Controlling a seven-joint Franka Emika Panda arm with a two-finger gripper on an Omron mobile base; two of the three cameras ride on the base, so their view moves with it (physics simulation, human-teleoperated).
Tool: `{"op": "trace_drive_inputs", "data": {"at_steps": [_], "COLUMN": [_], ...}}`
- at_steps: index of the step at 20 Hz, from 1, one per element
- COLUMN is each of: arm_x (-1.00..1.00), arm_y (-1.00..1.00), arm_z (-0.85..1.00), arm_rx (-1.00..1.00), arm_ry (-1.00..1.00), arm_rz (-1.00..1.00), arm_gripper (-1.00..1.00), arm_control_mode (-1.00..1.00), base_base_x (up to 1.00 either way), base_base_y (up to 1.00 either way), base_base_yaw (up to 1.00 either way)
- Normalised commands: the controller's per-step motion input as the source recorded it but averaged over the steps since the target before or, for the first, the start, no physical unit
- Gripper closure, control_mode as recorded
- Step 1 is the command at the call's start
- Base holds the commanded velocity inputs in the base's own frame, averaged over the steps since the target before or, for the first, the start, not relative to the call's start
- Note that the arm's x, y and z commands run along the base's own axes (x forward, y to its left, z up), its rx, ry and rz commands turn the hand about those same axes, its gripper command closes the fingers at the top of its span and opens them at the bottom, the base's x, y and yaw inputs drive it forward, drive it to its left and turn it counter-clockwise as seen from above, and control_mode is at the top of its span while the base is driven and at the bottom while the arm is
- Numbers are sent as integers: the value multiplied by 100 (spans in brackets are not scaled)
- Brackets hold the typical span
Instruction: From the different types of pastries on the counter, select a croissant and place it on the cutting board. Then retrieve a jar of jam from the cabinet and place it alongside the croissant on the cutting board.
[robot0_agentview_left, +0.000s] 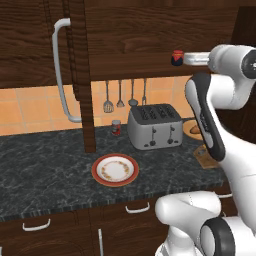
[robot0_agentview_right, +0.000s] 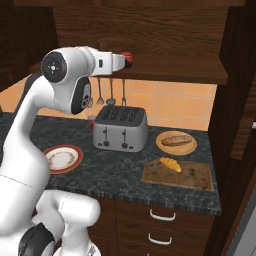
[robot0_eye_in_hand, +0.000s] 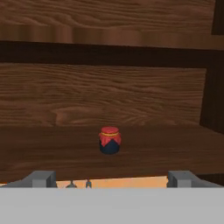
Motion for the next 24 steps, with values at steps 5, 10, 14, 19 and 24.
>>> {"op": "trace_drive_inputs", "data": {"at_steps": [5,10,14,19,24], "arm_x": [30,29,23,3,16], "arm_y": [0,0,0,0,0], "arm_z": [0,-4,-8,-2,-14], "arm_rx": [0,0,0,0,0], "arm_ry": [0,0,0,2,7], "arm_rz": [0,1,1,0,0], "arm_gripper": [-100,-100,-100,-100,-100], "arm_control_mode": [-100,-100,-100,-100,-100], "base_base_x": [0,0,0,0,0], "base_base_y": [0,0,0,0,0], "base_base_yaw": [0,0,0,0,0]}}
